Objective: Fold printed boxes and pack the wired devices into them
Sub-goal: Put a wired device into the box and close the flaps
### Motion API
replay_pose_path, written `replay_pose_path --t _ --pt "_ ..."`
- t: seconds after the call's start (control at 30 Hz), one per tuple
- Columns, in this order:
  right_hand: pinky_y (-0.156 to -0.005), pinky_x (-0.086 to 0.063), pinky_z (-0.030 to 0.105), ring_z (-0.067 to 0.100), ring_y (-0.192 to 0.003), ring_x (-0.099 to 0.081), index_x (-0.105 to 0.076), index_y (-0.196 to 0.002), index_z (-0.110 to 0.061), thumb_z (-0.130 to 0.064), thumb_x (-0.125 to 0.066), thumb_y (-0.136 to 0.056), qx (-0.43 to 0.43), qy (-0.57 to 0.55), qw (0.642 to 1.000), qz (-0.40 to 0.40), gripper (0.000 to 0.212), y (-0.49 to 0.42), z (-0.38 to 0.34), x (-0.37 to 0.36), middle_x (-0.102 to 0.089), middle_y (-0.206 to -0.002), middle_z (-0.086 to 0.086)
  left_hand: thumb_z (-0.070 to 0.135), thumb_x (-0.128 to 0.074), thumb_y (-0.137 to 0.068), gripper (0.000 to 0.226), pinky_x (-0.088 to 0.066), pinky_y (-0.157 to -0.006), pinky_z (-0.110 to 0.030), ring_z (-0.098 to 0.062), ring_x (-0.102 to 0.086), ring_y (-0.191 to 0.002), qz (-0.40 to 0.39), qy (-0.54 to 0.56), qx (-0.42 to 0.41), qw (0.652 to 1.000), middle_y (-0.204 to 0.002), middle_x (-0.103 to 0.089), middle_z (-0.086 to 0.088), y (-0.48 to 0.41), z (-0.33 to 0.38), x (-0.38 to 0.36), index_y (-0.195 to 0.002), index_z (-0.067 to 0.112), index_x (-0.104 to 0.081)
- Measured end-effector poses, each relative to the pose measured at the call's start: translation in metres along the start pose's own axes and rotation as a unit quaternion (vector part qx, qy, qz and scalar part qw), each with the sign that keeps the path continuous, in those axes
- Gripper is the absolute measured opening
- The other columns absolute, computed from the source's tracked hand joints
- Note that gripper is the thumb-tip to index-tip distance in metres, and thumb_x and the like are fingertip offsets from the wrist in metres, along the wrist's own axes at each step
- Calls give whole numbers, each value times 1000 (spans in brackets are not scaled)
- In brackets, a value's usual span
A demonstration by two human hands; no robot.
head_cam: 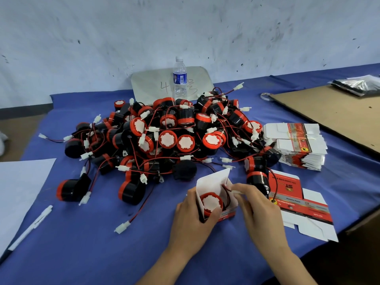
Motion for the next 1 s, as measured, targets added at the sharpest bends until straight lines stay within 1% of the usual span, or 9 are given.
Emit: replay_pose_path --t 0.13,0.27,0.33,0.47,0.67,0.83,0.9,0.97,1.0 --pt "-30 -36 28 23 -44 -52 -60 -128 -8 5 -58 -81 43 74 994 -70 49 -3 -3 -12 -65 -94 5 74 -47 -73 57 -50 -85 -35 -7 -52 -104 1 0 2 1000 -112 -58 20 0 0 0 -120 44 -33" --pt "-34 -5 11 2 -35 -32 -45 -121 -16 1 -70 -81 -7 87 992 -93 50 -9 -4 -20 -50 -58 -13 75 -48 -73 55 -49 -87 -32 -3 -48 -105 -2 -6 0 1000 -112 -54 24 0 -1 -1 -118 52 -28" --pt "-32 -9 13 1 -35 -27 -39 -105 -22 -7 -68 -84 -23 84 993 -79 39 -10 -3 -22 -33 -49 -15 74 -48 -73 52 -49 -87 -31 -3 -47 -104 0 -12 -2 1000 -112 -53 24 -1 -1 0 -115 54 -26" --pt "-30 -26 25 14 -40 -47 -38 -85 -17 0 -81 -70 14 138 988 -63 49 -8 -1 -26 -50 -53 -5 76 -47 -71 49 -48 -87 -32 -4 -46 -103 -1 -14 -2 1000 -112 -53 24 -1 1 0 -110 57 -25" --pt "-42 -27 22 20 -45 -48 -71 -75 -14 3 -88 -27 45 289 950 -110 53 -12 -2 -37 -62 -60 -2 81 -45 -67 67 -45 -89 -27 -4 -44 -106 1 -27 -15 1000 -120 -50 25 0 5 0 -124 52 -26" --pt "-41 -28 21 19 -35 -45 -66 -54 -21 -5 -93 -23 13 284 946 -157 44 -17 2 -45 -49 -42 -3 53 -74 -76 89 -43 -95 -15 3 -45 -124 77 75 -64 992 -142 -39 24 7 12 15 -143 52 -15" --pt "-49 -41 26 19 -45 -55 -72 -65 -25 -11 -93 -37 6 292 939 -181 38 -20 2 -45 -60 -56 -3 49 -73 -75 66 -37 -92 -5 4 -44 -124 162 57 -132 976 -138 -39 20 16 19 26 -132 39 -40" --pt "-79 -43 31 20 -88 -62 -66 -111 -30 -16 -75 -74 0 295 927 -232 41 -18 6 -54 -65 -109 -5 52 -66 -76 49 -38 -88 -7 4 -46 -116 173 19 -157 972 -126 -38 26 21 24 27 -119 36 -48" --pt "-90 -36 31 20 -108 -54 -52 -130 -30 -17 -61 -86 -11 282 922 -267 47 -11 13 -59 -51 -133 -7 52 -64 -77 47 -41 -87 -11 2 -47 -112 161 0 -162 974 -121 -38 28 21 26 25 -118 37 -49"
Point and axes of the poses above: each hand's wrist, its own y-axis away from the middle knuckle, its own x-axis out of the back of the hand, z = x × y, the point moved 7 cm from there along -y, towards the middle knuckle
